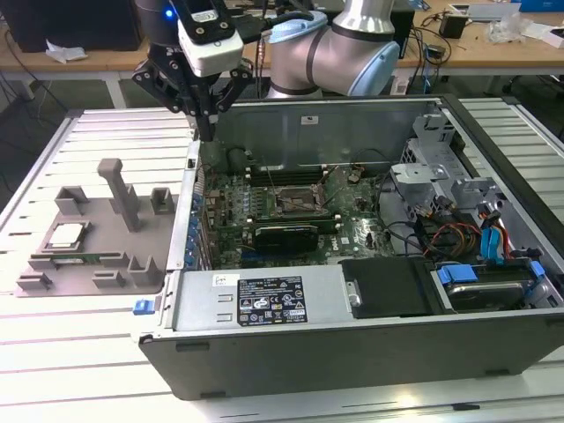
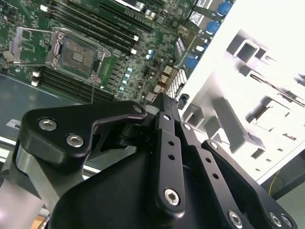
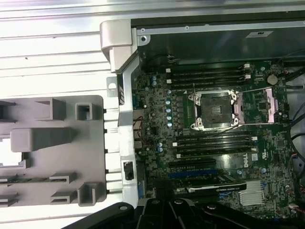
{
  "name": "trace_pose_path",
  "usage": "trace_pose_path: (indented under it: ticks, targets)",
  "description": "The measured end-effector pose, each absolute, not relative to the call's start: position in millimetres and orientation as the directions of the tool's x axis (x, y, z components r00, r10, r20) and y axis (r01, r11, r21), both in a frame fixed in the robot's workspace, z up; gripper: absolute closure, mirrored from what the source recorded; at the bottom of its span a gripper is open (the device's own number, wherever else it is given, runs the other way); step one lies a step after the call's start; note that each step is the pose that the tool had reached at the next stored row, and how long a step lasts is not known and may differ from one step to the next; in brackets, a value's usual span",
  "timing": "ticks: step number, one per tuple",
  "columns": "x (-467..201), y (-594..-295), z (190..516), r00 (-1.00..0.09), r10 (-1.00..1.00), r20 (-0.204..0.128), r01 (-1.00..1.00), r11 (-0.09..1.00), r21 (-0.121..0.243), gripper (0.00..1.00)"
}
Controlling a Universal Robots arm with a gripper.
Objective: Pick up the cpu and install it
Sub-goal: 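Reach for the cpu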
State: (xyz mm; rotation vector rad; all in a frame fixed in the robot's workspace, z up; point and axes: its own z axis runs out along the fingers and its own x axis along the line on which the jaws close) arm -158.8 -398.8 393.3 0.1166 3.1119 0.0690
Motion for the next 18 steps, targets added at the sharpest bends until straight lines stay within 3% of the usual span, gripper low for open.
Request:
trace_pose_path:
  ticks: [18]
  targets:
    - [-186.5, -398.9, 393.3, -0.997, 0.075, -0.026, 0.074, 0.996, 0.046, 0.89]
